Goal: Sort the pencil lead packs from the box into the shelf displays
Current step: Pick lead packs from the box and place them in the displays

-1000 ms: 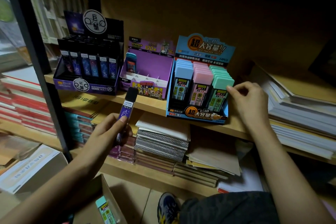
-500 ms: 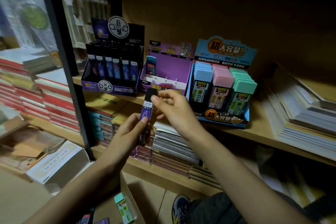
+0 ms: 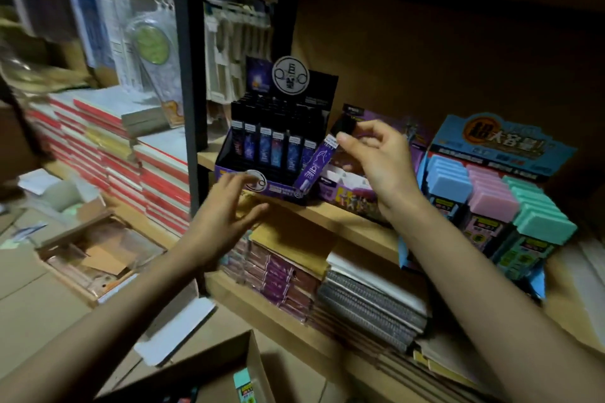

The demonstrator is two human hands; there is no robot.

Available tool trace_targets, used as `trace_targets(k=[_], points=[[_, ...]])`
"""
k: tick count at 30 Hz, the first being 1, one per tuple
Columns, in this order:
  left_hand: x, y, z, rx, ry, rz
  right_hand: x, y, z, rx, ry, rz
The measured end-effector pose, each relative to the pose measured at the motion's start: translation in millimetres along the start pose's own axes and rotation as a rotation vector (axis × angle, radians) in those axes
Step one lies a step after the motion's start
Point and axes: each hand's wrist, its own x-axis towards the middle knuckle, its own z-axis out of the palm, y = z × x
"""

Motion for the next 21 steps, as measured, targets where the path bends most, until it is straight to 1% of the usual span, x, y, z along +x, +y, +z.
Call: trace_targets(k=[3, 5, 10, 13, 15, 18, 21], points=[[19, -27, -17, 0.0, 0.177, -0.101, 33, 3, 31, 0.0, -0.018, -0.03], [28, -43, -23, 0.005, 0.236, -0.127, 52, 7, 56, -0.001, -0.05, -0.051], [43, -70, -17, -0.079, 0.202, -0.181, 80, 19, 111, -0.15, -0.104, -0.14], [48, -78, -9, -0.214, 0.156, -0.199, 85, 24, 126, -0.303, -0.113, -0.25], [47, -82, -6, -0.311, 0.12, -0.184, 86, 28, 131, -0.358, -0.143, -0.294], [46, -85, -7, -0.39, 0.103, -0.164, 87, 33, 134, -0.357, -0.173, -0.273], [50, -86, -11, -0.397, 0.149, -0.146, 90, 38, 136, -0.361, -0.158, -0.24]])
